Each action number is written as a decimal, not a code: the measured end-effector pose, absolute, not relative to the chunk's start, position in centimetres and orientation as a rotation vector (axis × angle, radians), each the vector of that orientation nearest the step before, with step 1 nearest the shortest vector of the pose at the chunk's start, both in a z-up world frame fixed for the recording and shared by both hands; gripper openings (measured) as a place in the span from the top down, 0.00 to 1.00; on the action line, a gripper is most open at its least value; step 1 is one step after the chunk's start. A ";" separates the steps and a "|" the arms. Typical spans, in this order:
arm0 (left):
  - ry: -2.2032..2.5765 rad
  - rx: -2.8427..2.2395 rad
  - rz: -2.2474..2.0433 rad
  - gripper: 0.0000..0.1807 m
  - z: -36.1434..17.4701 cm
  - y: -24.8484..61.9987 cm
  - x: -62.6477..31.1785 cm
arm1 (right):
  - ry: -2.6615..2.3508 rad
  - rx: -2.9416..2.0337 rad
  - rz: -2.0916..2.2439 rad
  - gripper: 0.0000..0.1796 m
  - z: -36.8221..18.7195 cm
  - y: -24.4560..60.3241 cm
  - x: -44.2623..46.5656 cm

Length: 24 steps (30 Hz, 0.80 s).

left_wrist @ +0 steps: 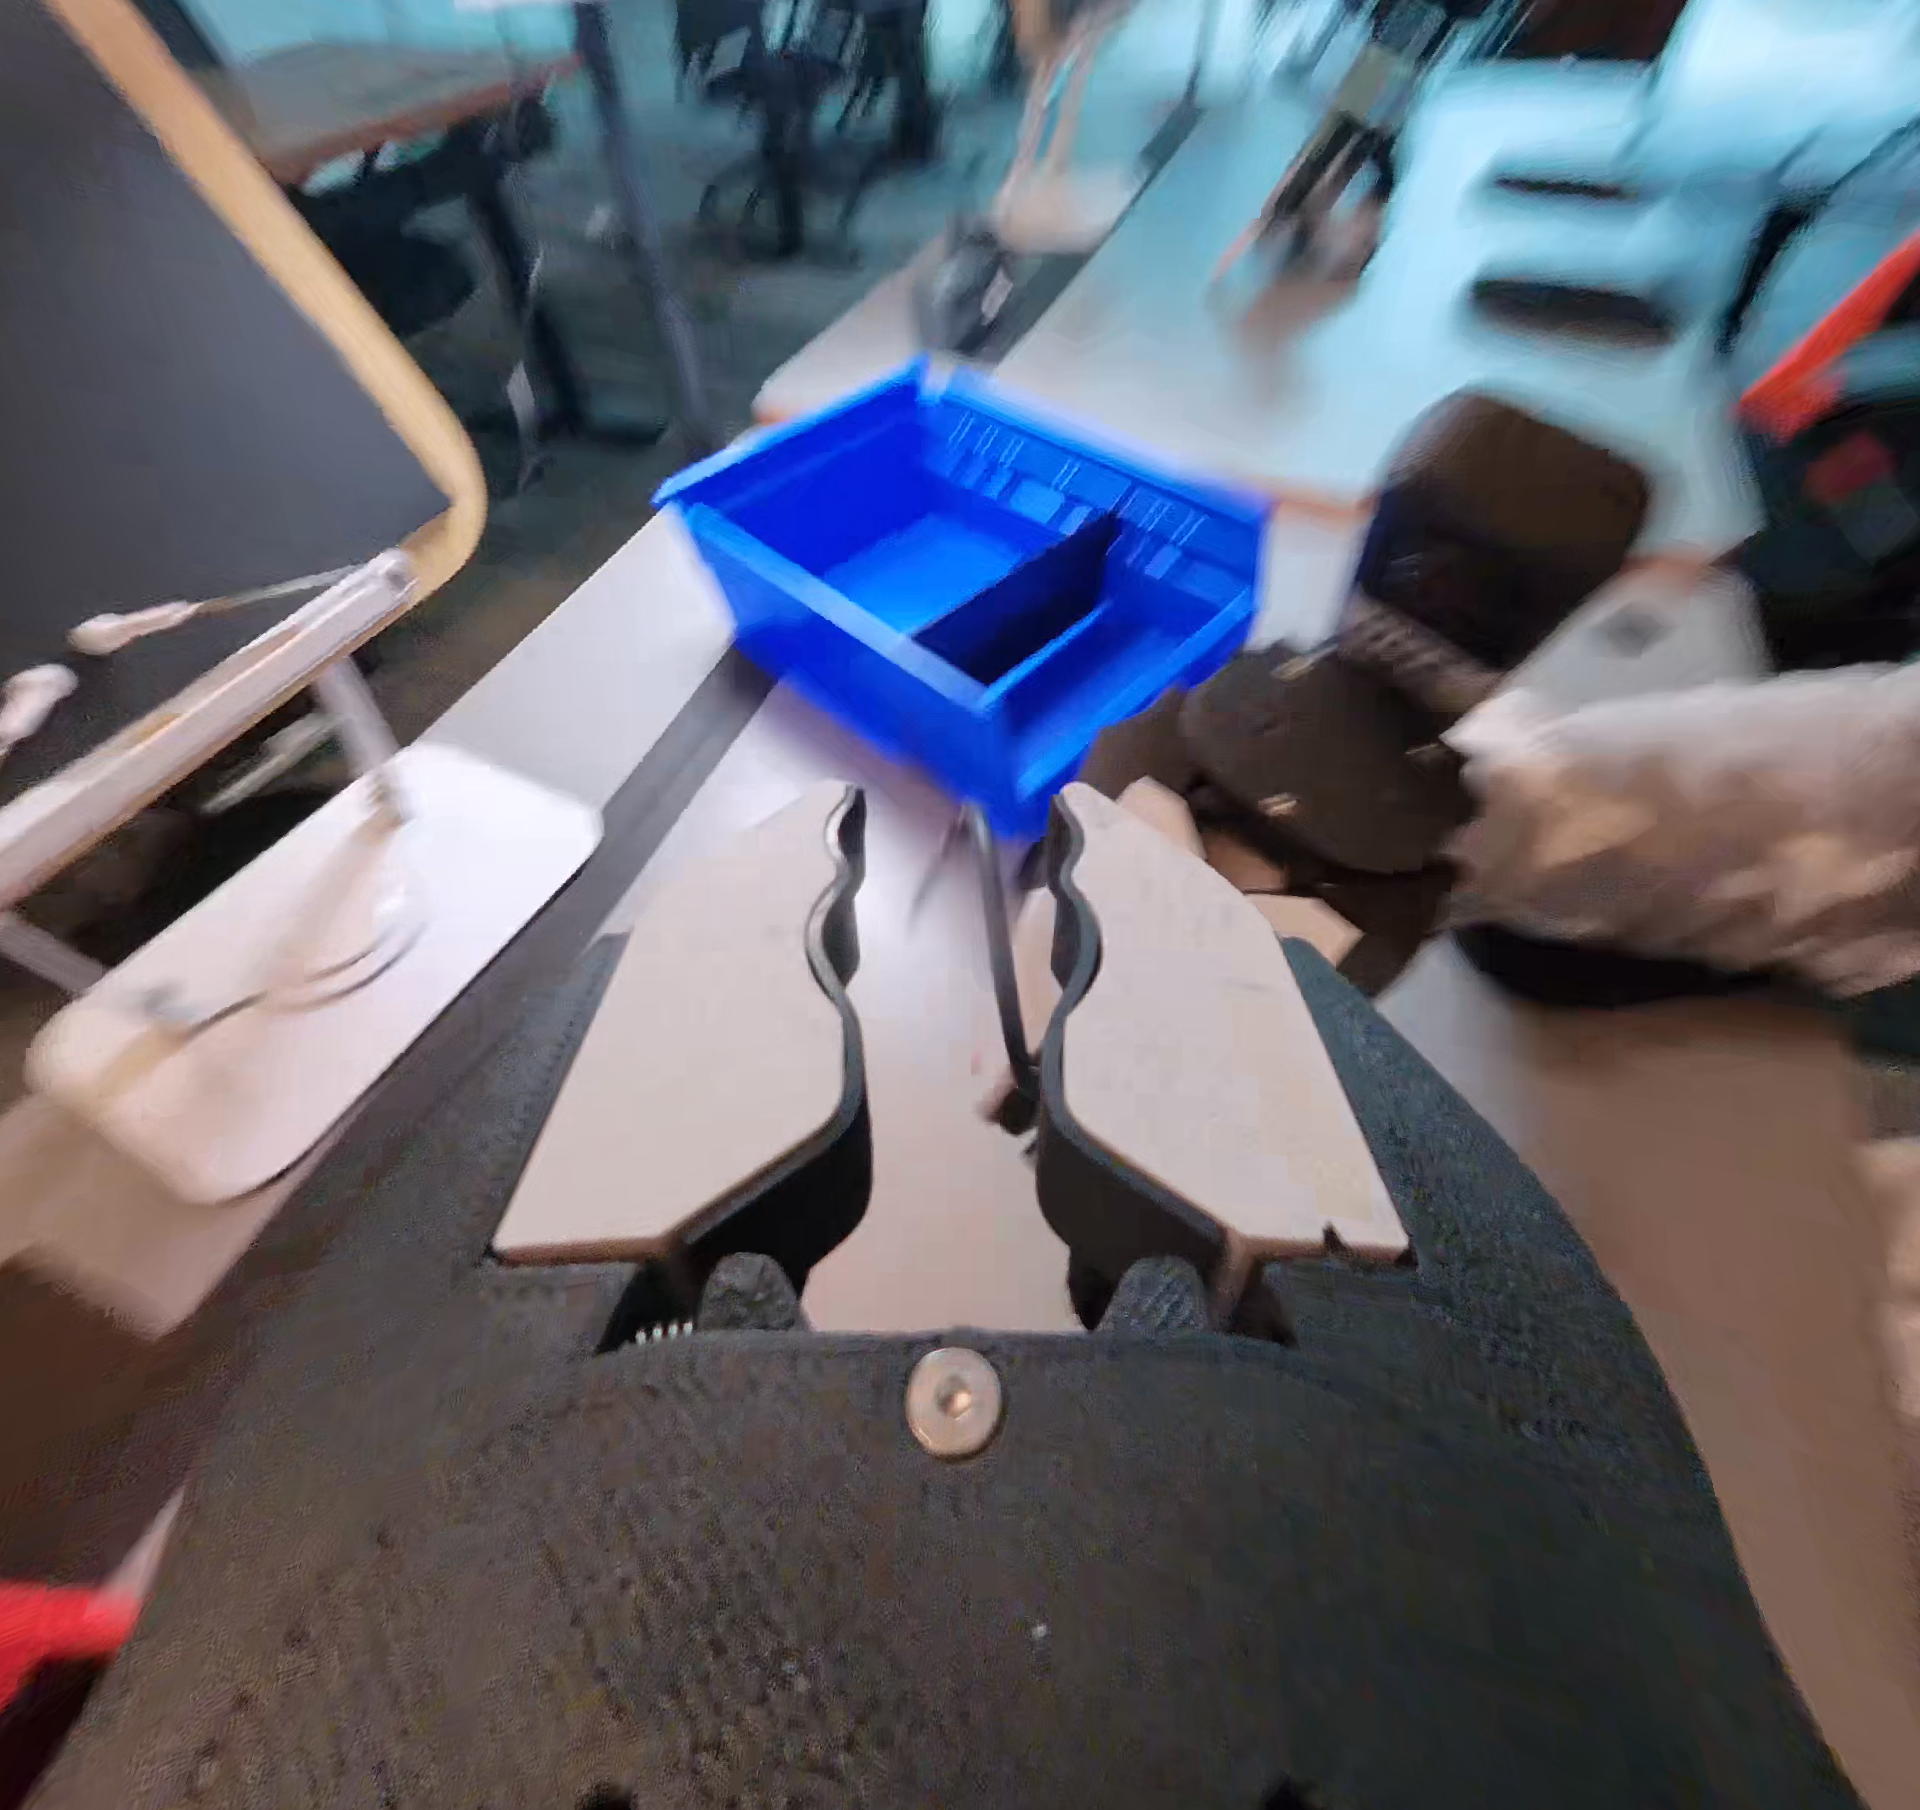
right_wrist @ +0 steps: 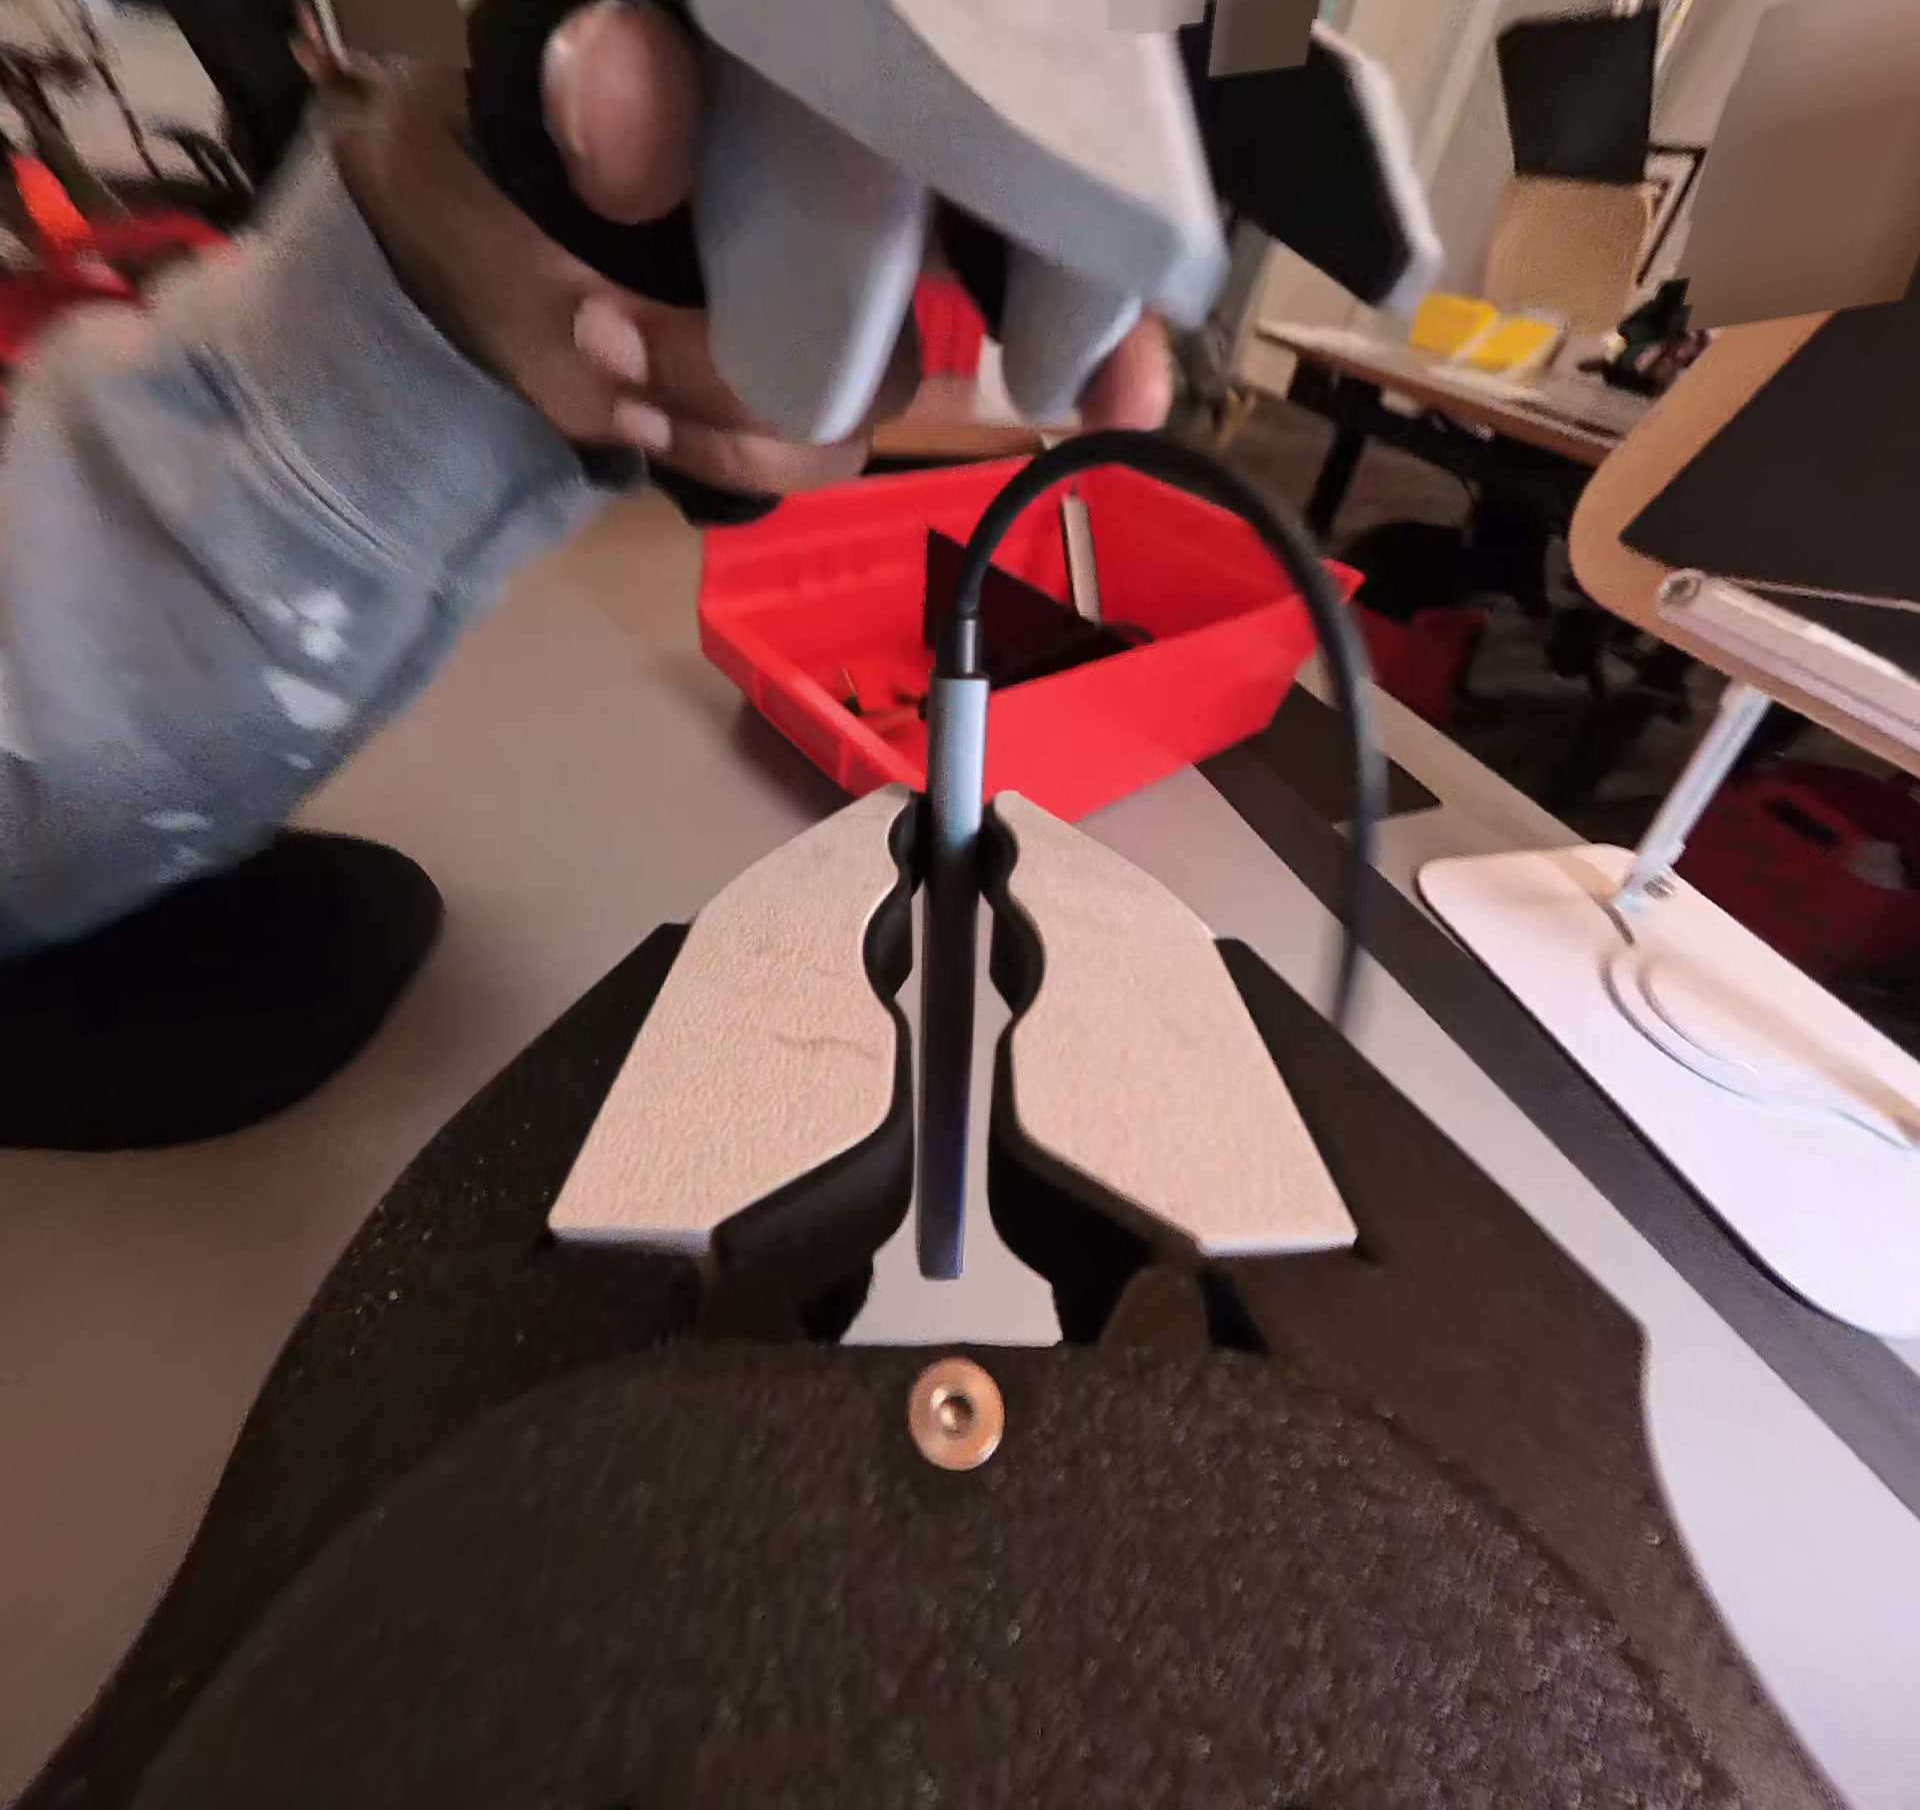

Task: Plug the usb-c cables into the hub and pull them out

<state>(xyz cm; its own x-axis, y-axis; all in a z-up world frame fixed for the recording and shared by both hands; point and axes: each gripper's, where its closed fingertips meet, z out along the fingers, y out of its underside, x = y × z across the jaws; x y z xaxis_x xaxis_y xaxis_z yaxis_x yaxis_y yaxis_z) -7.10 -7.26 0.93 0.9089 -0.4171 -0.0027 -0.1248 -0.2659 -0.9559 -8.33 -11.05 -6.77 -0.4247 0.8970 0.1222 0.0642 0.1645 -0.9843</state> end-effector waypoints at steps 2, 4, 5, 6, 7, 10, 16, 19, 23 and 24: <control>0.387 -1.705 -0.507 0.82 3.1 -8.5 -6.5 | -1.610 -0.890 1.497 0.95 -4.9 -11.1 -7.4; 0.424 -1.673 -0.600 0.81 3.3 -9.7 -6.4 | -1.561 -0.851 1.623 0.95 -3.0 -11.1 -6.4; 0.461 -1.685 -0.610 0.81 2.7 -10.0 -6.2 | -1.551 -0.828 1.673 0.95 -2.1 -11.2 -5.8; 0.504 -1.716 -0.617 0.80 1.7 -10.3 -5.8 | -1.537 -0.801 1.722 0.95 -1.2 -11.2 -5.2; 0.548 -1.759 -0.626 0.79 0.4 -10.4 -5.4 | -1.510 -0.780 1.768 0.95 -0.3 -11.1 -4.7; 0.678 -1.854 -0.620 0.77 -2.8 -10.1 -3.5 | -1.406 -0.742 1.876 0.95 2.1 -10.1 -3.2; 0.790 -1.734 -0.454 0.86 -3.3 -7.4 0.9 | -1.285 -0.681 1.984 0.95 4.6 -9.2 -1.5; 0.784 -1.714 -0.355 0.94 -2.7 -7.2 0.3 | -1.316 -0.675 1.938 0.94 5.0 -9.0 -1.1; 0.779 -1.669 -0.265 0.95 -1.6 -8.2 -2.3 | -1.485 -0.750 1.729 0.90 3.6 -8.0 -1.2; 0.777 -1.658 -0.245 0.95 -1.4 -8.4 -2.9 | -1.544 -0.769 1.661 0.87 2.9 -7.9 -1.2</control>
